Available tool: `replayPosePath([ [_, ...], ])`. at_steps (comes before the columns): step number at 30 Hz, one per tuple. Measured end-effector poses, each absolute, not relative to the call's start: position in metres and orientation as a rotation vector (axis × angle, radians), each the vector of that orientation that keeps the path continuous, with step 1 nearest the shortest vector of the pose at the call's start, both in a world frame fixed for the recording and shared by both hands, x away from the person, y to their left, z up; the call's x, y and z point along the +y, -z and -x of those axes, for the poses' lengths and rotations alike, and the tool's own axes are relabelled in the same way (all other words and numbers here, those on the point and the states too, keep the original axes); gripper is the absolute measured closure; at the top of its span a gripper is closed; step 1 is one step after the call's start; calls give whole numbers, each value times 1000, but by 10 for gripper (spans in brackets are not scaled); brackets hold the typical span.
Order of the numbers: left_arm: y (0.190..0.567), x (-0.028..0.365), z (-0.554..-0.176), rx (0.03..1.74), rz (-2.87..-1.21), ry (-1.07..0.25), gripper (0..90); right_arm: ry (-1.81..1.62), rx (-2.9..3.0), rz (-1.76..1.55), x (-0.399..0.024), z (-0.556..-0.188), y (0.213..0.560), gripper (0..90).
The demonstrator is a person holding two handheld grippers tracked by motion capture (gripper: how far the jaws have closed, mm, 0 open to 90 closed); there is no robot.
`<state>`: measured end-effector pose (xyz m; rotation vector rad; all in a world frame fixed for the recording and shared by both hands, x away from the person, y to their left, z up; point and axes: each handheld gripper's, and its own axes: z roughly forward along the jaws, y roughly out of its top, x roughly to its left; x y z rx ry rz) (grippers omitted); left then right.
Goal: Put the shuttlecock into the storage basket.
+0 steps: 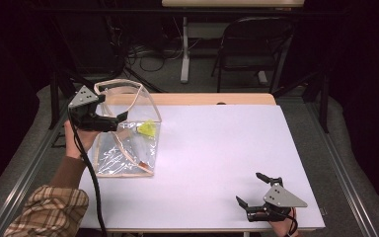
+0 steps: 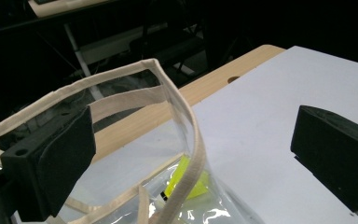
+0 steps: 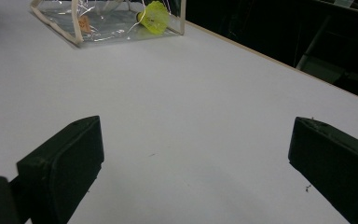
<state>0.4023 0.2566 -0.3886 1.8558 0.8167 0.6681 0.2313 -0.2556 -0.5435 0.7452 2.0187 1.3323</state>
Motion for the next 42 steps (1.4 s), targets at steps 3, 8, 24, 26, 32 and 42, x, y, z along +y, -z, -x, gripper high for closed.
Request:
replayPosePath([
  [3, 389, 253, -393, 795, -1855, -675, 0, -1331, 2020, -746, -255, -231, 543, 29],
  [8, 391, 248, -379, 754, -1848, -689, 0, -1332, 2018, -741, -254, -231, 543, 29],
  [24, 408, 231, -341, 671, -1853, -662, 0, -1327, 2021, -737, -254, -231, 543, 28],
  [26, 412, 230, -336, 666, -1846, -667, 0, -1327, 2021, -738, -254, -231, 543, 28],
  [32, 422, 232, -325, 657, -1821, -675, 0, -1325, 2022, -739, -254, -231, 543, 29],
  [42, 444, 230, -311, 667, -1838, -632, 0, -1324, 2027, -742, -253, -231, 543, 29],
])
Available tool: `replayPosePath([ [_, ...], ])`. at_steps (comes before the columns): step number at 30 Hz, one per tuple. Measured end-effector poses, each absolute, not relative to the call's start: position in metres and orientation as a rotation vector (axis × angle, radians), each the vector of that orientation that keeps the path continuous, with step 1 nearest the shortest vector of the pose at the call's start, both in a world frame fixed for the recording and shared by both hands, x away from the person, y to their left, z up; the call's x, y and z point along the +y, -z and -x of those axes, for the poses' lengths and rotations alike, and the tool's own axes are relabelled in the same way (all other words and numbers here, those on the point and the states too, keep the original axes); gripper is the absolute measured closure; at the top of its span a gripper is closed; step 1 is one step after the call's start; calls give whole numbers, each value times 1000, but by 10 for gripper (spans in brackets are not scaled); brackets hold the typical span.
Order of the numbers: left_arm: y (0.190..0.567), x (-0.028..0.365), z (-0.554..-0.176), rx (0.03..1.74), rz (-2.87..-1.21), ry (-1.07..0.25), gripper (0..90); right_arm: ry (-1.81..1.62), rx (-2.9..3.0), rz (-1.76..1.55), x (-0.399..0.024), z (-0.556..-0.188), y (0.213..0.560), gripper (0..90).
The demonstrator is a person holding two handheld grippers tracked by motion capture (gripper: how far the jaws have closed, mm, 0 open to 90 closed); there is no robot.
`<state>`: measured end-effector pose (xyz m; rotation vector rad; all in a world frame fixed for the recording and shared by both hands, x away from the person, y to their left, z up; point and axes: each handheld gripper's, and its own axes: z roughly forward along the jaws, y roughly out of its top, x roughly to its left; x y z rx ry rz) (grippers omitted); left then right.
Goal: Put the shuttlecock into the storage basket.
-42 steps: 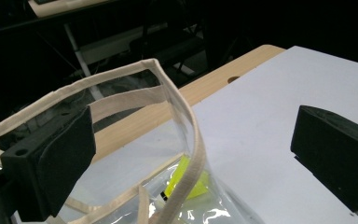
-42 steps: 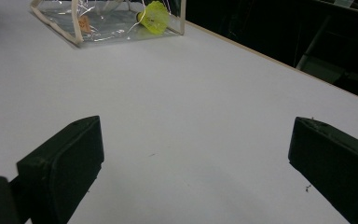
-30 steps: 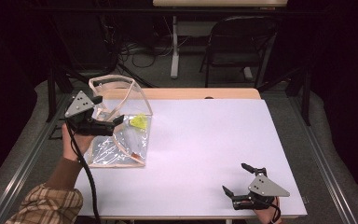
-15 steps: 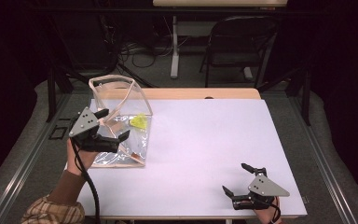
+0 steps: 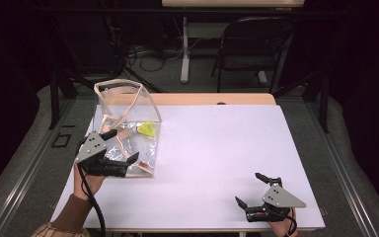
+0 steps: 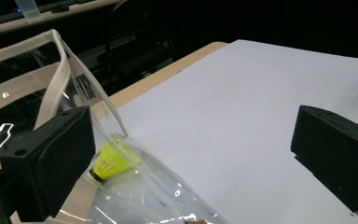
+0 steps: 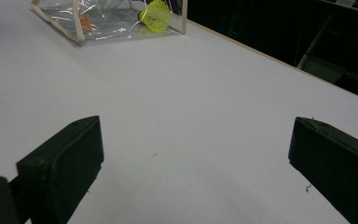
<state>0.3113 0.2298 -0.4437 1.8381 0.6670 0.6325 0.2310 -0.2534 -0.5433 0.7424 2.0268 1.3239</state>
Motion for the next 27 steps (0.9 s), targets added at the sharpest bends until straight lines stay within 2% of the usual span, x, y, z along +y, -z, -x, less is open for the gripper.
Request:
replayPosePath([
  [27, 512, 235, -290, 758, -1872, -579, 0, -1319, 2030, -739, -253, -231, 544, 28],
])
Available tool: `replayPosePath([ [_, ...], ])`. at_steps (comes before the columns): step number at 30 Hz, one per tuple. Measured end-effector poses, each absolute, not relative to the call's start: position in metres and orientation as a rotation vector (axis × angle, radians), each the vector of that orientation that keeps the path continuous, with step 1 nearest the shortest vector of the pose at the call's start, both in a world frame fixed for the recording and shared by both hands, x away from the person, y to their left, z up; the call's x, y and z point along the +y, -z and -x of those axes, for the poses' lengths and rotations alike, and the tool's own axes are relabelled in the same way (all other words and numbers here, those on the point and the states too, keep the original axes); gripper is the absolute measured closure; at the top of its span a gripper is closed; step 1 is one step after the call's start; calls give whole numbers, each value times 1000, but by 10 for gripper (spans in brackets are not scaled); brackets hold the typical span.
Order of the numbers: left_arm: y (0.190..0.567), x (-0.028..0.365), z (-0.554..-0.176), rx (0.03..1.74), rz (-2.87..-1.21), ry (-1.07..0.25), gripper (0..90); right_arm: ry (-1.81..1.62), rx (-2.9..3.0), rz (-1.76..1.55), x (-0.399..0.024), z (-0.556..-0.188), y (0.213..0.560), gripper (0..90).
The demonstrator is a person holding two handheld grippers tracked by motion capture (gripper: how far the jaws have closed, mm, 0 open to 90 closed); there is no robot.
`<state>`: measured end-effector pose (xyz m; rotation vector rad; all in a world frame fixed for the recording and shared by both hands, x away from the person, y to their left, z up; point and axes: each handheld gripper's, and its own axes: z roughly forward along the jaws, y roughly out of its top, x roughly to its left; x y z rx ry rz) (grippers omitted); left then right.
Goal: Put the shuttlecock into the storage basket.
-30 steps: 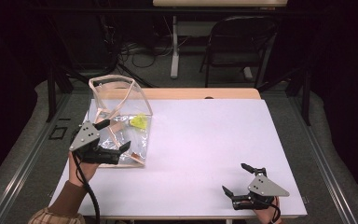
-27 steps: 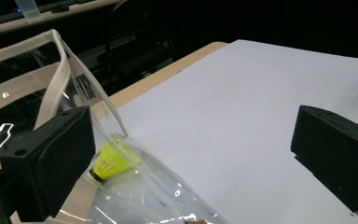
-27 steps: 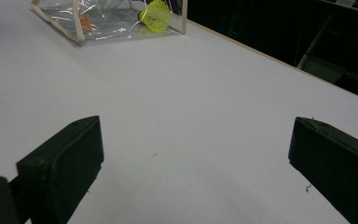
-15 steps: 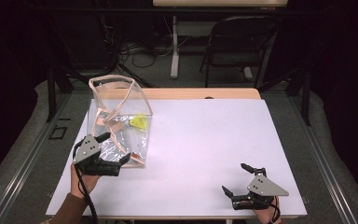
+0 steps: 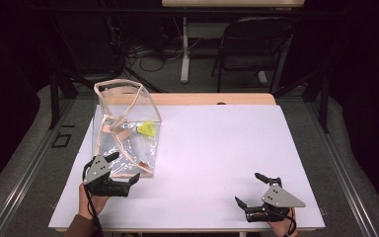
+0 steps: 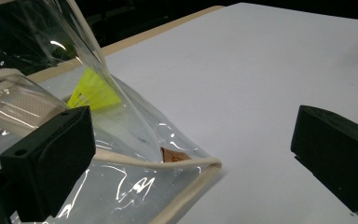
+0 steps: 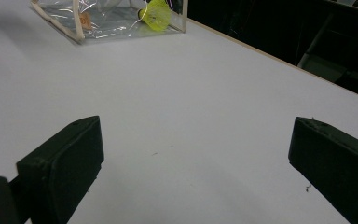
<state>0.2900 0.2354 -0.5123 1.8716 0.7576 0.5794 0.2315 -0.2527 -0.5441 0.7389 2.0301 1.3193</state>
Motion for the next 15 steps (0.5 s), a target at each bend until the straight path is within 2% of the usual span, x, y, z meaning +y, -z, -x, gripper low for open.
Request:
replayPosePath([
  [15, 542, 236, -282, 774, -1867, -528, 0, -1319, 2032, -739, -252, -232, 544, 28],
])
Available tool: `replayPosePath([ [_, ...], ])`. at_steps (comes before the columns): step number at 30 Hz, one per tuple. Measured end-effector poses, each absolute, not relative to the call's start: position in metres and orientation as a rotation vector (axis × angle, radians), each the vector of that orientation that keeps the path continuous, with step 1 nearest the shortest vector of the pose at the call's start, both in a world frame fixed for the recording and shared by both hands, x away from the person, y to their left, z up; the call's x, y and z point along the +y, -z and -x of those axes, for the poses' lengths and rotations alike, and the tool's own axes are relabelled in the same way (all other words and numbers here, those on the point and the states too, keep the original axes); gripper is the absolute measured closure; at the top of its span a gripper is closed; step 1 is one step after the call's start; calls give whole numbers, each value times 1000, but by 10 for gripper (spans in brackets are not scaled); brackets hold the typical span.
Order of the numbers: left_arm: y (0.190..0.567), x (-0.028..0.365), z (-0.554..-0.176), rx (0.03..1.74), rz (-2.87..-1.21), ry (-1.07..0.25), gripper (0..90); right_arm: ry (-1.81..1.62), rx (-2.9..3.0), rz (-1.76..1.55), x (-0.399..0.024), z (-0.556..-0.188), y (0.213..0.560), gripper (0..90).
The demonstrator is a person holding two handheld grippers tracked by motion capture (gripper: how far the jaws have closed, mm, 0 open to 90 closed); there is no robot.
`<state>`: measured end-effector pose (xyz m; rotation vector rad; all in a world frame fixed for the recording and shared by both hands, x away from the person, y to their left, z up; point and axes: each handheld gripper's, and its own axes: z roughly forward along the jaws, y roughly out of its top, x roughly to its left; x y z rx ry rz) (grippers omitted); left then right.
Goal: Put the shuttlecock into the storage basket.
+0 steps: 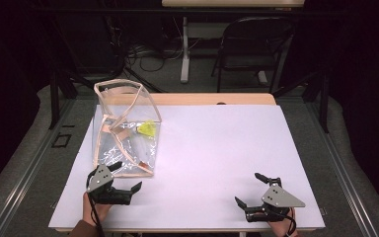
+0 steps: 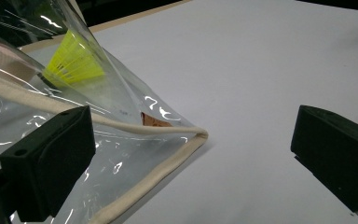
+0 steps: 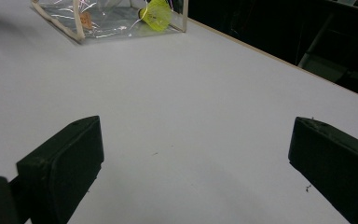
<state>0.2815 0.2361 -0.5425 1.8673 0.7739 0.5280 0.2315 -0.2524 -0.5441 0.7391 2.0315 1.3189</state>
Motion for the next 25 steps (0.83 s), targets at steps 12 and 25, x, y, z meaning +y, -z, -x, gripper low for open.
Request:
replayPosePath([
  [12, 557, 232, -281, 779, -1909, -496, 0, -1329, 2029, -742, -253, -231, 544, 29],
  [25, 557, 231, -284, 767, -1915, -474, 0, -1322, 2038, -735, -253, -232, 544, 28],
])
